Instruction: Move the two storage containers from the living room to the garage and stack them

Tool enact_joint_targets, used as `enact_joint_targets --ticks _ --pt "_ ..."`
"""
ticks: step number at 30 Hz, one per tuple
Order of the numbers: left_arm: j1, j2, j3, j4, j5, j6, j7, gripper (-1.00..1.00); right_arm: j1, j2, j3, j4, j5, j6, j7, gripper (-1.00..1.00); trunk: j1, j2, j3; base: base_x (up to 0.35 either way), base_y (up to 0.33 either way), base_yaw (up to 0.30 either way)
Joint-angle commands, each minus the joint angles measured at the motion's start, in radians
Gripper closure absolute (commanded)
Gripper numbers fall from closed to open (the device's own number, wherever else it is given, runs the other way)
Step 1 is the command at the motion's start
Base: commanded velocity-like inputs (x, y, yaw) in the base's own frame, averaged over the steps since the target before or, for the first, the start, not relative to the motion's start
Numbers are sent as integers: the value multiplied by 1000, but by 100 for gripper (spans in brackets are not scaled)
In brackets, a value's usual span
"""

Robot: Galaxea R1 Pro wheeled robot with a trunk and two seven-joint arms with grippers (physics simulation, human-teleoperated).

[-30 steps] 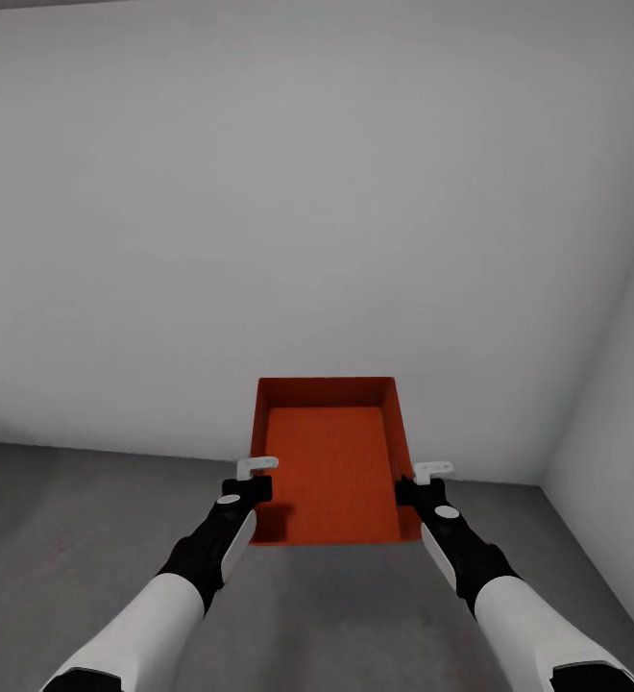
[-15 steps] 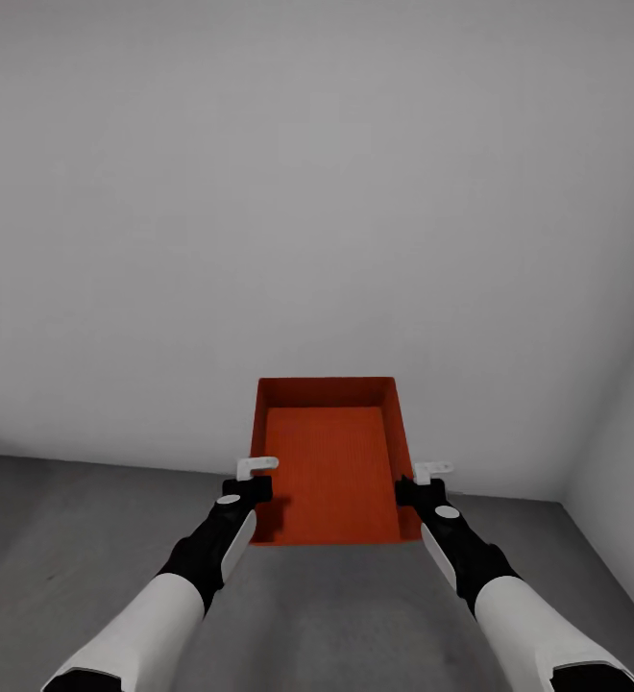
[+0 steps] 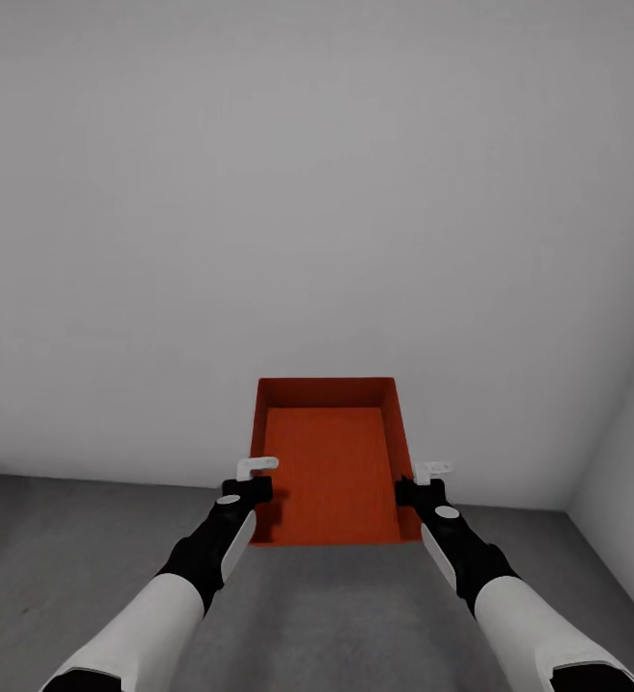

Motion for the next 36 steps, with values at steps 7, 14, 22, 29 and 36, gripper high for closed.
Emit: enact_joint_targets --ticks 7,14,22,29,36 --pt "-1 0 -3 -59 8 5 9 100 0 -1 -1 2 -1 1 -5 100 1 -2 -2 11 0 -31" --pt "-1 -1 -4 -60 8 5 9 100 0 -2 -1 2 -1 2 -5 100 1 -2 -2 0 0 -1" --pt "-1 -1 -4 -59 9 4 9 100 0 -1 -1 2 -1 1 -5 100 1 -2 -2 0 0 0" --pt "-1 -1 -4 -60 9 4 9 100 0 -1 -1 2 -1 1 -5 100 1 -2 -2 0 0 0" --pt "-1 -1 -2 -61 9 4 9 100 0 -1 -1 2 -1 1 -5 100 1 -2 -2 0 0 0"
